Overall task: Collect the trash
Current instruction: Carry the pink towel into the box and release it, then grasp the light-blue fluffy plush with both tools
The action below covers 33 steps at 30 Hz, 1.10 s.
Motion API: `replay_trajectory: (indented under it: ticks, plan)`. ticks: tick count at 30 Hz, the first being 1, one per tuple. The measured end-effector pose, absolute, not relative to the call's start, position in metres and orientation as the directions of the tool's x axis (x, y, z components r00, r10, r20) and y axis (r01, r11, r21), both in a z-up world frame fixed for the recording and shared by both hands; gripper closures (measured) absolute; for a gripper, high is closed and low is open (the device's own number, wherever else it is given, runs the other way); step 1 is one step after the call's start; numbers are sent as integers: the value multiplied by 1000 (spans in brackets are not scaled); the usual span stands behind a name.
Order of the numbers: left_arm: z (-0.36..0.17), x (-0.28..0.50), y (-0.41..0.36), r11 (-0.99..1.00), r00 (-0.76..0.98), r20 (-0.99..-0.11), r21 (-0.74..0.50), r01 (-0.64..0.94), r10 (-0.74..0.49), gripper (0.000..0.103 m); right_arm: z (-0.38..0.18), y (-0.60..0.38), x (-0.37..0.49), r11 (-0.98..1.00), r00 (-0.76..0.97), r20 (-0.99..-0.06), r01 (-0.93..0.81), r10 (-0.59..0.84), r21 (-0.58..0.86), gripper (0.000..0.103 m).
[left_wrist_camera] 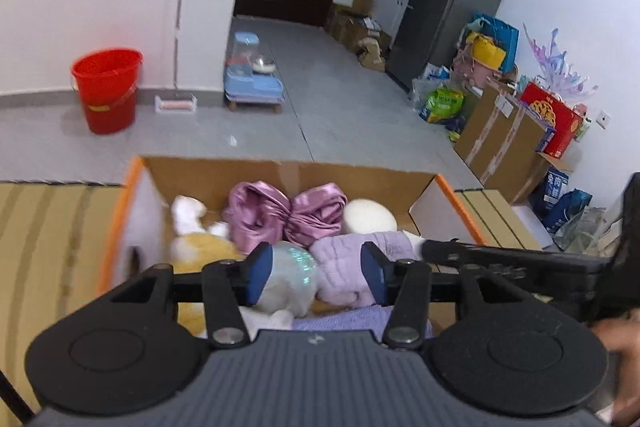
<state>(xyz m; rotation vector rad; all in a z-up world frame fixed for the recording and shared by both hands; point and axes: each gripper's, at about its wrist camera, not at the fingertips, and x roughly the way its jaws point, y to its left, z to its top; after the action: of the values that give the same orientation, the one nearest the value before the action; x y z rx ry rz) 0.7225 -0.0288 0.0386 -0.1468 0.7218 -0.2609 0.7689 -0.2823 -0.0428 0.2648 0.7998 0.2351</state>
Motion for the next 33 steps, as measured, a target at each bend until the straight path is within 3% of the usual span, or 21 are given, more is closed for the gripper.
replay_trajectory:
  ticks: [3, 7, 10, 14, 16, 19, 22, 27, 33]
  plan:
    - [71, 674, -16, 967, 762, -597, -176, 182, -252, 46, -6, -293, 730, 945, 714, -631, -137, 303, 299, 71]
    - [107, 588, 4, 979, 827, -524, -112, 171, -204, 39, 51, -305, 654, 951, 781, -548, -197, 298, 237, 53]
    - [125, 524, 15, 983, 863, -470, -76, 166, -182, 35, 79, -308, 590, 955, 818, -493, -239, 296, 176, 50]
    - [126, 428, 30, 990, 920, -370, -1, 142, -132, 12, 99, -306, 497, 954, 863, -407, -278, 300, 113, 44]
    - [112, 381, 34, 995, 940, -332, 37, 97, -79, 10, 98, -303, 447, 950, 881, -355, -296, 311, 97, 35]
    - [88, 321, 40, 998, 951, -306, 31, 53, -40, 4, 83, -296, 376, 939, 890, -299, -335, 343, 82, 33]
    - [65, 270, 41, 999, 954, -298, 5, 45, -42, 2, 59, -286, 316, 923, 887, -257, -374, 384, 90, 19]
    - [48, 226, 32, 999, 962, -271, 11, 49, -44, 0, 23, -272, 254, 910, 869, -273, -400, 413, 104, 19]
    - [38, 234, 29, 999, 959, -281, -9, 38, -39, 0, 9, -266, 256, 929, 870, -331, -360, 367, 84, 19]
